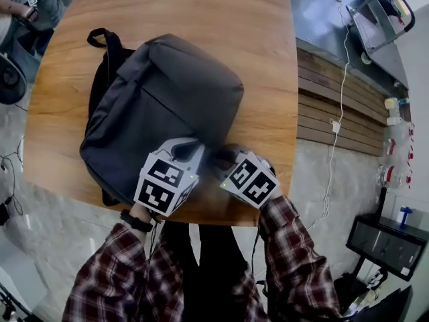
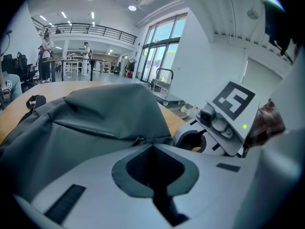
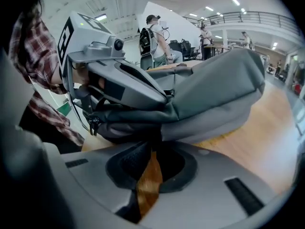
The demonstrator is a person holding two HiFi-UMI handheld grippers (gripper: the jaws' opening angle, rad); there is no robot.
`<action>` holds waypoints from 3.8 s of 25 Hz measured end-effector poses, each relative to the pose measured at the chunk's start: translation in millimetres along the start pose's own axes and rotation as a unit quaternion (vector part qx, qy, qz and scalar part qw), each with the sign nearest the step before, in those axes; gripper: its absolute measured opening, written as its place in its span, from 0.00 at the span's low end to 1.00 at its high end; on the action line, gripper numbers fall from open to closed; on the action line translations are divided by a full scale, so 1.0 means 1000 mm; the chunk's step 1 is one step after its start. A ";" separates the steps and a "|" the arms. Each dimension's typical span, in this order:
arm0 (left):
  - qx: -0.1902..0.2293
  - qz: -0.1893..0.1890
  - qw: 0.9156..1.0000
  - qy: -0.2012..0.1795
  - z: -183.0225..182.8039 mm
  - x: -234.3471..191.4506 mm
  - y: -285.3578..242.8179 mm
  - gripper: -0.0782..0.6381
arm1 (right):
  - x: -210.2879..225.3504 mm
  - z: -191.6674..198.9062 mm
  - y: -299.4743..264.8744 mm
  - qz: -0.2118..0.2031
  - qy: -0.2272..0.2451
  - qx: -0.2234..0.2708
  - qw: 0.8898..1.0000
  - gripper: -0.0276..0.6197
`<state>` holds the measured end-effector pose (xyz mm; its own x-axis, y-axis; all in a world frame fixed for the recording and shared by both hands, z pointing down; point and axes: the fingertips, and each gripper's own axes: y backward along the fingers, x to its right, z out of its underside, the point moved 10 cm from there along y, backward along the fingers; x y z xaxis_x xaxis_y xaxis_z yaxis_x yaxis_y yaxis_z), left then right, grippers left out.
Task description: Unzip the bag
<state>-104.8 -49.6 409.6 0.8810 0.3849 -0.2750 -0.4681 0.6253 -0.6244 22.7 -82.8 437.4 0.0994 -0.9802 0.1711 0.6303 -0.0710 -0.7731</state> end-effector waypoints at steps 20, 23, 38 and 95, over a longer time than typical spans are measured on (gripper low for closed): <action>-0.042 0.123 0.982 -0.137 -0.023 0.000 -0.026 0.12 | -0.020 0.010 0.024 0.085 0.011 -0.071 0.994 0.09; -0.047 0.133 0.981 -0.135 -0.035 0.006 -0.033 0.12 | -0.028 0.020 0.040 0.103 -0.045 -0.046 0.993 0.09; -0.024 0.115 0.990 -0.084 -0.051 0.020 -0.088 0.12 | -0.045 0.066 0.044 0.181 -0.202 -0.004 0.963 0.09; -0.069 0.164 0.956 -0.232 -0.055 -0.011 -0.067 0.12 | 0.015 0.042 0.053 0.149 -0.007 -0.057 0.987 0.06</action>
<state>-79.6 -132.8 414.5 0.5475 0.8253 -0.1383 -0.6723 0.3354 -0.6599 90.1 -93.0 424.1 0.2784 -0.9581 -0.0674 0.4805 0.1997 -0.8540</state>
